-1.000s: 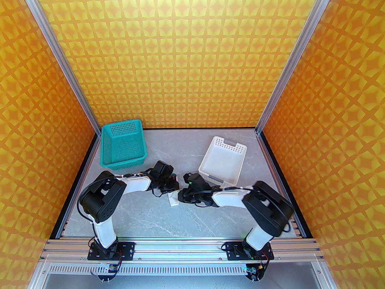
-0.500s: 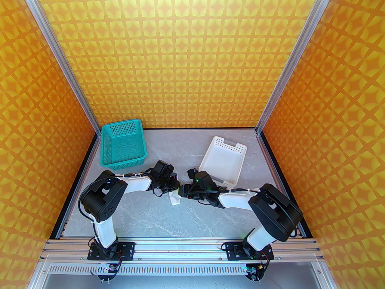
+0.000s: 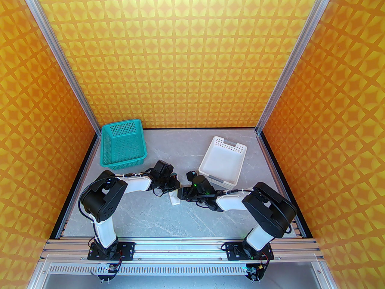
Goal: Place the utensils on the paper napkin and roll it up
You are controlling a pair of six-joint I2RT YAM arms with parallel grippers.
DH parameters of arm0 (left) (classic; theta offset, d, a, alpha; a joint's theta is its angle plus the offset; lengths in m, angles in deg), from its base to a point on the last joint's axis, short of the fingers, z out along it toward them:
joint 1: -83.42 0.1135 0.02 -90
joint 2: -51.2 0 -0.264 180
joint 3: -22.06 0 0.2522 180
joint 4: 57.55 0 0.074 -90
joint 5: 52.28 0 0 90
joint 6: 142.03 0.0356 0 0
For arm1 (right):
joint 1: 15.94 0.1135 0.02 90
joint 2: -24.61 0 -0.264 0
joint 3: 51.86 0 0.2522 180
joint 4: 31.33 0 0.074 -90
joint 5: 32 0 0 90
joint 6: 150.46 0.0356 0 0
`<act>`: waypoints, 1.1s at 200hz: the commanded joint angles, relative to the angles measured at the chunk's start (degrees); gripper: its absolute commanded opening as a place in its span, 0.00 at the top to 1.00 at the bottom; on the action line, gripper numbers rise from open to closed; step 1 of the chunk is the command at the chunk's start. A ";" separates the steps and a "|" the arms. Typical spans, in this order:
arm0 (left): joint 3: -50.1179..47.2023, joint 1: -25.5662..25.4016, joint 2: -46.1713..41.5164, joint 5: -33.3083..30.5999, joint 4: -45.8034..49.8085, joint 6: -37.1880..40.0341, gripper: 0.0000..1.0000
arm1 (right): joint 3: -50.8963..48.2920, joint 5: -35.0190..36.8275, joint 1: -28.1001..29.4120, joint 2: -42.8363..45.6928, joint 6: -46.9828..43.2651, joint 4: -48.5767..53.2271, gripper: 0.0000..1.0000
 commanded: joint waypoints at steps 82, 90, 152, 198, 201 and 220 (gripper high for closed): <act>-0.46 -0.35 1.35 2.03 -2.35 -2.19 1.00 | 2.73 6.32 2.01 -4.94 2.67 5.40 0.79; -0.57 -0.36 1.32 1.99 -2.24 -2.10 1.00 | 2.73 6.86 1.99 -4.91 3.01 6.09 0.82; -0.15 -0.24 -1.12 1.75 -0.08 -0.47 0.84 | 3.91 8.89 2.01 -5.30 4.59 12.82 1.00; 1.00 0.92 -7.28 0.60 5.69 2.72 0.72 | 5.81 8.23 1.76 -7.26 6.15 19.62 1.00; 0.96 1.17 -7.82 0.61 6.06 2.94 0.72 | 5.92 8.11 1.75 -7.43 6.18 19.72 1.00; 0.50 2.77 -11.33 0.14 8.59 4.29 0.70 | 5.64 7.60 1.51 -7.96 6.76 19.93 1.00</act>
